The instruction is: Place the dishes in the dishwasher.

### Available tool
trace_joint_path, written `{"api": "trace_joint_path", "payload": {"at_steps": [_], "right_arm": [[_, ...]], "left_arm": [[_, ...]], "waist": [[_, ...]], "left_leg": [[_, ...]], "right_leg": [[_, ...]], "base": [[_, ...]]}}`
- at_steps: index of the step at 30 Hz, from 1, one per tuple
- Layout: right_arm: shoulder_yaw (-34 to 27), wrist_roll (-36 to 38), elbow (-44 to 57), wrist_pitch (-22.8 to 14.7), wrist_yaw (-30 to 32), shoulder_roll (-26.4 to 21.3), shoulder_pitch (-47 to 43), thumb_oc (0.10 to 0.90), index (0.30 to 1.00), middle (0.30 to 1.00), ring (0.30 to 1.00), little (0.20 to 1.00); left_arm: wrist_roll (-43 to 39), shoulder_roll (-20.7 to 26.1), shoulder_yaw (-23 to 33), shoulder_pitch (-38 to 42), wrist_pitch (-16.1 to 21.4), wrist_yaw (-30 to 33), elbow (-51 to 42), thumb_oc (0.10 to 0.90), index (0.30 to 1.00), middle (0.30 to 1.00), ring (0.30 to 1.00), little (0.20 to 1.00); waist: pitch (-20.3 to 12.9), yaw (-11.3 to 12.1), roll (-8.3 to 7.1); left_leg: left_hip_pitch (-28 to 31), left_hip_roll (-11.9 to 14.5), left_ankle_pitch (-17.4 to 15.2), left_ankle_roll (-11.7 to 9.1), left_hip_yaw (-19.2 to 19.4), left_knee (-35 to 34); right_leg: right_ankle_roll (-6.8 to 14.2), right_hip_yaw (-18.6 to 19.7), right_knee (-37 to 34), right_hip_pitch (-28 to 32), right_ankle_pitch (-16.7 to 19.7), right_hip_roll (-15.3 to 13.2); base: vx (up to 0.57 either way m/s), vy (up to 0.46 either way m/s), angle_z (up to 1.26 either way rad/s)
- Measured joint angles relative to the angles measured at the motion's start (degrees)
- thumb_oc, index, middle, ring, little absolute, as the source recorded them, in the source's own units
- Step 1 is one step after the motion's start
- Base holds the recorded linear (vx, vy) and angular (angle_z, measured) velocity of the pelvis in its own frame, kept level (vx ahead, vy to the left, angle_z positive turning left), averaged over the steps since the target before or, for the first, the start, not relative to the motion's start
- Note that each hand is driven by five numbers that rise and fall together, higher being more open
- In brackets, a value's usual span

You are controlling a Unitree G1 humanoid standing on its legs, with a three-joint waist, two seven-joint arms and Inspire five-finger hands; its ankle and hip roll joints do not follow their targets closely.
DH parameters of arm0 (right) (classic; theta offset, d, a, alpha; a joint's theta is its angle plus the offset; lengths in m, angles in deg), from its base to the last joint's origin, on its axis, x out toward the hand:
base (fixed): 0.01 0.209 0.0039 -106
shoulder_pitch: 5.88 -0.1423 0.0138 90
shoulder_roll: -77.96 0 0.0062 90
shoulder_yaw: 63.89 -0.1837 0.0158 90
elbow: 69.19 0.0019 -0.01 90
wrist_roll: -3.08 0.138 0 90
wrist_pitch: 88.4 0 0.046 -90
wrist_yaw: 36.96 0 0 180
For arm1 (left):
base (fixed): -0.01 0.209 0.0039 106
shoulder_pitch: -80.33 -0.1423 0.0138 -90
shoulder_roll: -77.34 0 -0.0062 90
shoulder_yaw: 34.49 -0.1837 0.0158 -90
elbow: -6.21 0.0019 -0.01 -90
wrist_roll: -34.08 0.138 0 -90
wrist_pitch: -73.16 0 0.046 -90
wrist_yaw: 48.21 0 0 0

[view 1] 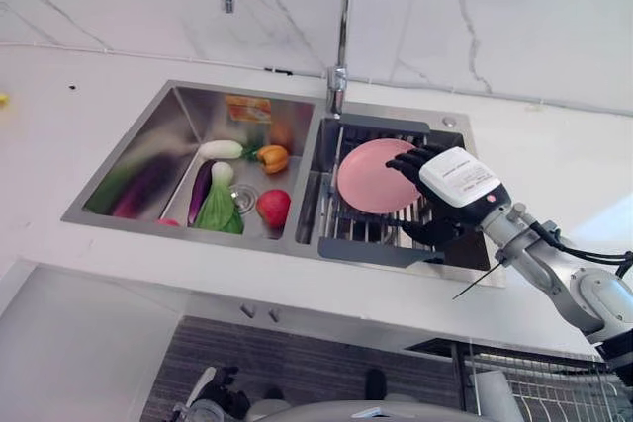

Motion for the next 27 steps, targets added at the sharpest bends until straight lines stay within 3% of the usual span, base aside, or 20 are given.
{"api": "trace_joint_path", "payload": {"at_steps": [15,21,27], "right_arm": [[0.5,-13.4,-5.7,2.8,5.9,0.3,-0.3,0.8,0.9,0.9,0.9,0.9],[1.9,-15.7,-12.4,7.3,9.6,6.4,-1.1,0.8,0.9,0.9,0.9,0.9],[4.3,-17.4,-17.5,9.7,11.6,8.5,-2.6,0.8,0.9,0.9,0.9,0.9]], "left_arm": [[0.0,0.1,0.0,-0.4,0.0,0.8,0.2,0.8,0.9,0.9,0.9,0.9],[-0.1,0.4,1.0,-0.5,0.0,1.7,0.2,0.8,0.9,0.9,0.9,0.9],[-0.2,0.2,0.9,-0.6,0.1,2.3,0.2,0.8,0.9,0.9,0.9,0.9]], "waist": [[0.2,0.6,-0.75],[-0.5,1.7,-1.88],[-0.6,3.1,-1.91]], "left_leg": [[0.1,-0.2,0.0,0.0,-1.1,0.0],[-0.1,-0.3,0.0,0.1,-1.1,0.0],[-0.2,-0.7,0.2,0.3,-1.7,0.0]], "right_leg": [[0.1,-0.9,0.2,0.7,-0.4,-0.3],[0.1,-0.9,0.1,0.7,-0.4,-0.3],[0.1,-1.6,0.1,0.8,-0.4,-0.8]], "base": [[0.0,0.001,0.04],[0.0,0.0,0.0],[0.0,0.002,0.06]]}}
